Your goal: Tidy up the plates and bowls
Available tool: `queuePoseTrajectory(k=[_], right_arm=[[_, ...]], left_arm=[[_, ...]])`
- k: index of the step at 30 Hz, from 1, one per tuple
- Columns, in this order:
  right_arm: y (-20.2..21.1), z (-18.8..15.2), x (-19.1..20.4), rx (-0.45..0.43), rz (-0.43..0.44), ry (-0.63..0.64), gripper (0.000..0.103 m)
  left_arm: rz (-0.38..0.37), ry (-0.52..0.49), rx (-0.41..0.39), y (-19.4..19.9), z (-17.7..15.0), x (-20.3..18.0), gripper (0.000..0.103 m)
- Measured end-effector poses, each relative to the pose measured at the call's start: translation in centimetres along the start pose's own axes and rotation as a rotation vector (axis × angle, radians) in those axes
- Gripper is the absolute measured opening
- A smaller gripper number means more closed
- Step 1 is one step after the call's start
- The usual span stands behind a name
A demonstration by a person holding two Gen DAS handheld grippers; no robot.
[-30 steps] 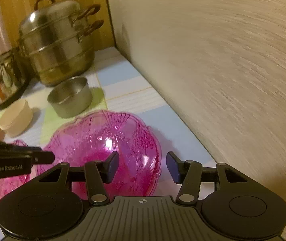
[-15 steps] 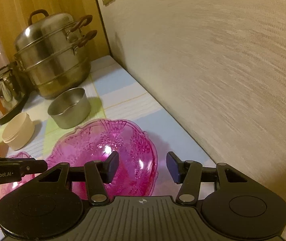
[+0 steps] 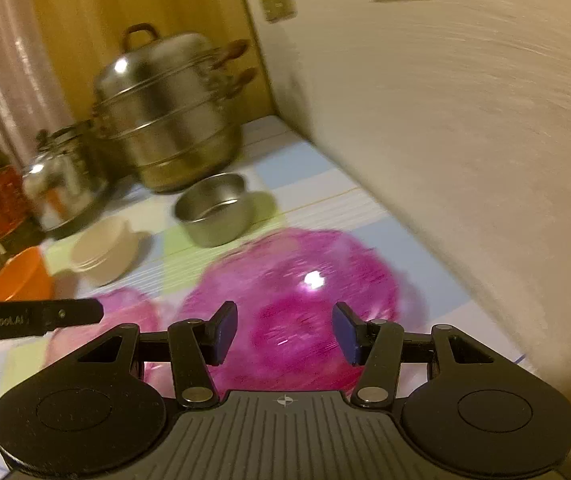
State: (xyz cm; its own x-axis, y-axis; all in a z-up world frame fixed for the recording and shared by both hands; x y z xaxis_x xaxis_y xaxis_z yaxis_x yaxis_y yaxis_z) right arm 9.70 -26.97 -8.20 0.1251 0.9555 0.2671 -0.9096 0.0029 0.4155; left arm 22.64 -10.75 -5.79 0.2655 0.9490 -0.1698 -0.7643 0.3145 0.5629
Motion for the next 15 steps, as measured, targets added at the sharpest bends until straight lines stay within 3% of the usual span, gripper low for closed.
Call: queuePoseTrajectory(k=[9,15], right_arm=[[1.1,-2.0,5.6,0.044,0.111,0.007,0.053],[0.2,-3.7,7.8,0.082,0.152,0.032,0.053]], left_arm=[[0.118,0.061,-0.025,4.8,-1.4,5.8,0.032],[0.166,0.097,-0.019,5.9,-3.1,9.1,0.034]])
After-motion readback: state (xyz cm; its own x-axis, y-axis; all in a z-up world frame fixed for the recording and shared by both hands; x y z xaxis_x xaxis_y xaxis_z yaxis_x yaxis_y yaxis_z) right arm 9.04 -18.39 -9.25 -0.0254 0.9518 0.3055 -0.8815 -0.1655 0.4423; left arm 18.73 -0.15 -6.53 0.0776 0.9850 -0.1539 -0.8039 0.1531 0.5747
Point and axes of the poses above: each gripper's, at about its wrist camera, not at the fingertips, and y roughly against the way its jaws point, x to its left, z to its top, the point moved 2 cm from there along -y, roughly the way its jaws point, and after that the axes turned 12 degrees about -x, right-handed, at the moved point
